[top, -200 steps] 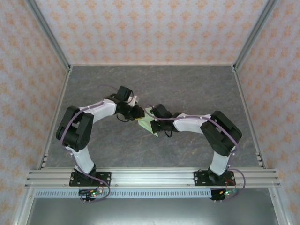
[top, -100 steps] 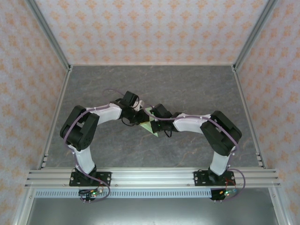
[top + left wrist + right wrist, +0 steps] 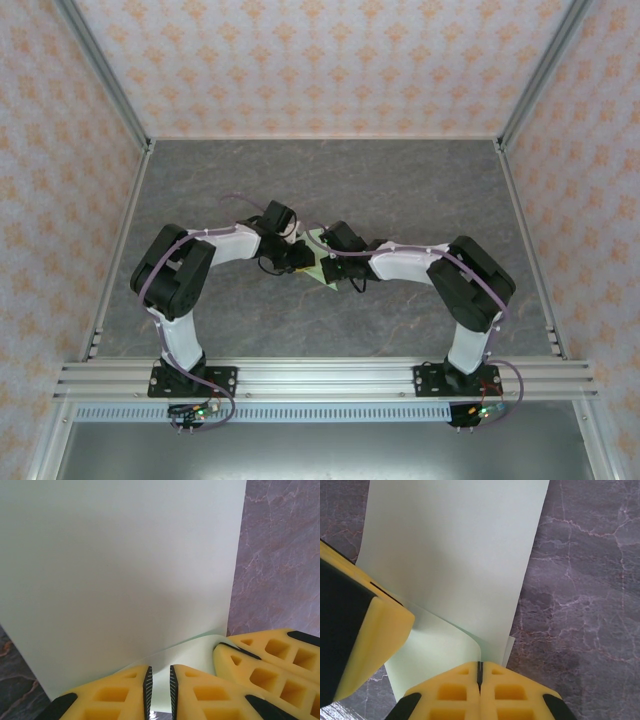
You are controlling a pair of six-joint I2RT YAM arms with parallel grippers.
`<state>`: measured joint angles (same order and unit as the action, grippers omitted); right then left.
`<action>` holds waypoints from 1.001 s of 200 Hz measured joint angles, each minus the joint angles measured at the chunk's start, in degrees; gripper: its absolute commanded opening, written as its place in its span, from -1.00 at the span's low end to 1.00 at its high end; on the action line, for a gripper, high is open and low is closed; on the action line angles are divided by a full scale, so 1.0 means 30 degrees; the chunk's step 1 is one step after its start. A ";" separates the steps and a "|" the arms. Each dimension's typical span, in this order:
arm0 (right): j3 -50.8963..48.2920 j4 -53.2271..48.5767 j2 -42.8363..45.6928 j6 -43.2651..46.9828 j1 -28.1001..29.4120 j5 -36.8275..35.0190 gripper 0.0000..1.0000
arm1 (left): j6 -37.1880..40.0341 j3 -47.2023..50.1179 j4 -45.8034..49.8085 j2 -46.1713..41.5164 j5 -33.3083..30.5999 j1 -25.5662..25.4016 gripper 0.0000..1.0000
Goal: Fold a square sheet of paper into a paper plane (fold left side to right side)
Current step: Third fold the triangle at the center of the table.
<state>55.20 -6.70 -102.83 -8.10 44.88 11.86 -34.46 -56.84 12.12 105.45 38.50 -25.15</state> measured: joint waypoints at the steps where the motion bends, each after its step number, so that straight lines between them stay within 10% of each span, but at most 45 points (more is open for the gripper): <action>1: 0.0000 -0.0007 0.0000 0.0000 0.0000 0.0007 -1.00 | 0.0000 0.0000 0.0000 0.0000 0.0000 0.0000 -0.57; 103: 0.0605 -0.2914 0.1989 -0.0415 -0.0474 -0.0175 -0.18 | 0.0138 0.0189 -0.0248 0.0029 -0.0138 0.0000 -0.60; 200: -0.1829 -0.0998 0.4816 -0.5049 -0.0474 0.5020 -0.21 | 0.0138 0.0219 -0.0299 0.0029 -0.0138 0.0000 -0.61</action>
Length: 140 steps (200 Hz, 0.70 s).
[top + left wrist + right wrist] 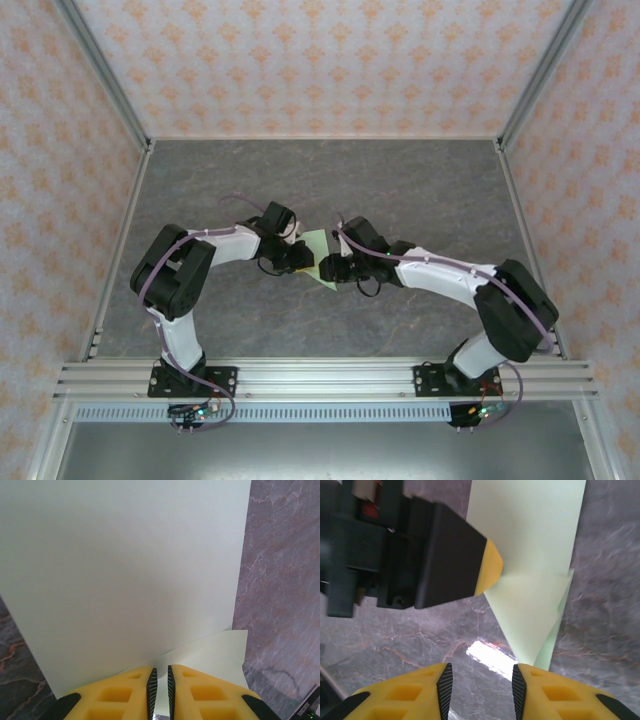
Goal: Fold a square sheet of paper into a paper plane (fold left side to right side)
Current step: Third fold the triangle at the center of the table.
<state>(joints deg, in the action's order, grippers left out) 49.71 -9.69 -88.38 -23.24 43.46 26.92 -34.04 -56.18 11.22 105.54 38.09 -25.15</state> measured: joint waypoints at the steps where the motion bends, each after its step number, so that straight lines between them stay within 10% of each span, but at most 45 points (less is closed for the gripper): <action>1: -0.0007 0.0015 -0.0022 -0.0036 0.0000 0.0029 -0.21 | 0.0000 0.0000 0.0000 0.0000 0.0000 0.0000 -0.61; 140: -0.0036 0.1603 -0.3147 -0.1413 0.0000 0.1741 -0.22 | 0.0007 0.0007 0.0000 0.0000 -0.0007 0.0000 -0.61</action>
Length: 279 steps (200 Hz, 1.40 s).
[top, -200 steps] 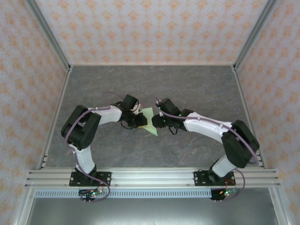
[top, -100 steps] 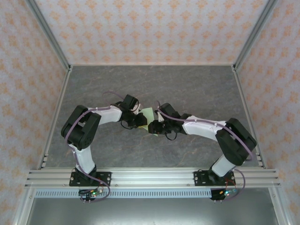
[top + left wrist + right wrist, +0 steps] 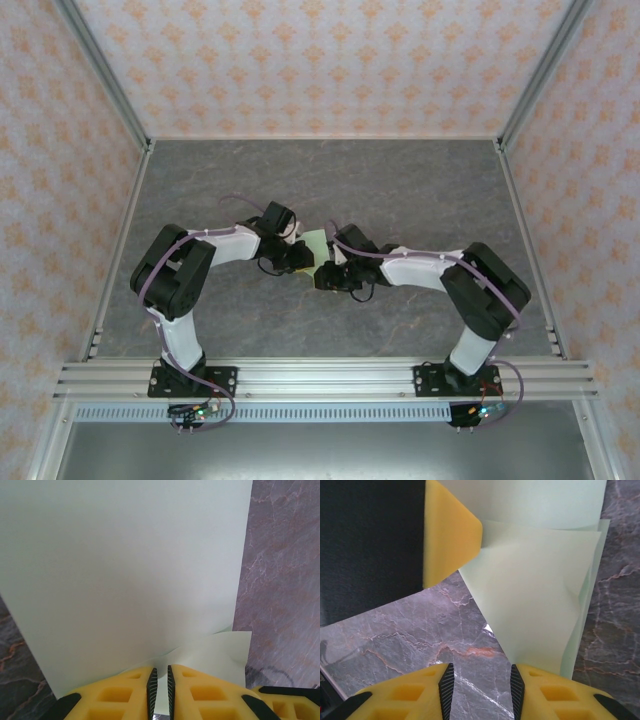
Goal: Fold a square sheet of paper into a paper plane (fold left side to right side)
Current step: Third fold the triangle at the center of the table.
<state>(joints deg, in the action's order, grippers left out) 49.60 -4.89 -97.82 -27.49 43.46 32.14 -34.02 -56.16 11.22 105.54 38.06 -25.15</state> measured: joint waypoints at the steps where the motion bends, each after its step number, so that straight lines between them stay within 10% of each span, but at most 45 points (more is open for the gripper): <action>1: 0.0000 0.0000 -0.0029 -0.0007 0.0000 0.0007 -0.23 | 0.0000 0.0000 0.0000 0.0000 0.0000 0.0000 -0.61; 279: 0.0474 -0.1610 0.0466 0.0962 -0.1078 -0.1173 -0.25 | 0.0000 0.0000 0.0007 -0.0015 0.0000 0.0000 -0.61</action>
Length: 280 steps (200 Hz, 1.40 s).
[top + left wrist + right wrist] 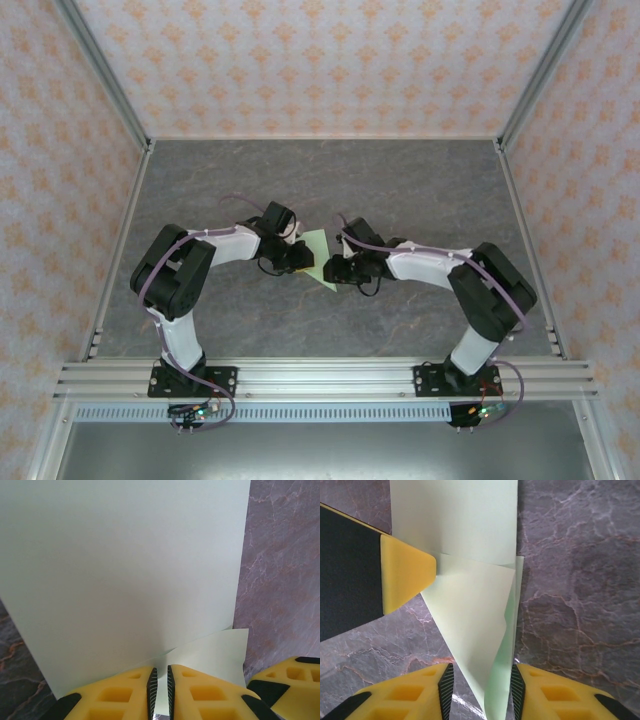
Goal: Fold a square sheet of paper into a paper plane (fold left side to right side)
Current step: Third fold the triangle at the center of the table.
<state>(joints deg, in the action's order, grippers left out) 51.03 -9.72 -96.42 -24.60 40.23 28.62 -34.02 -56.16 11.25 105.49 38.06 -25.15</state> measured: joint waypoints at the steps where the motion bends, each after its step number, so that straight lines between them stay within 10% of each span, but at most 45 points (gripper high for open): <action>1: 0.0007 0.0007 -0.0015 -0.0007 0.0000 0.0007 -0.26 | 0.0000 0.0000 0.0000 0.0000 -0.0007 0.0000 -0.61; 151: 0.0860 0.0393 -0.1078 -0.0270 0.0000 0.0401 -0.76 | 0.0131 -0.0087 0.0379 -0.0255 -0.0393 0.0000 -0.55; 280: 0.0867 0.0379 -0.1122 -0.0233 0.0007 0.0386 -0.58 | 0.1967 -0.6368 0.4641 0.0612 -0.1843 0.0379 -0.41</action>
<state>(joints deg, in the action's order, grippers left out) 53.63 -8.58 -99.79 -25.30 40.25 29.78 -28.12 -75.26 25.17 107.33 32.53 -24.01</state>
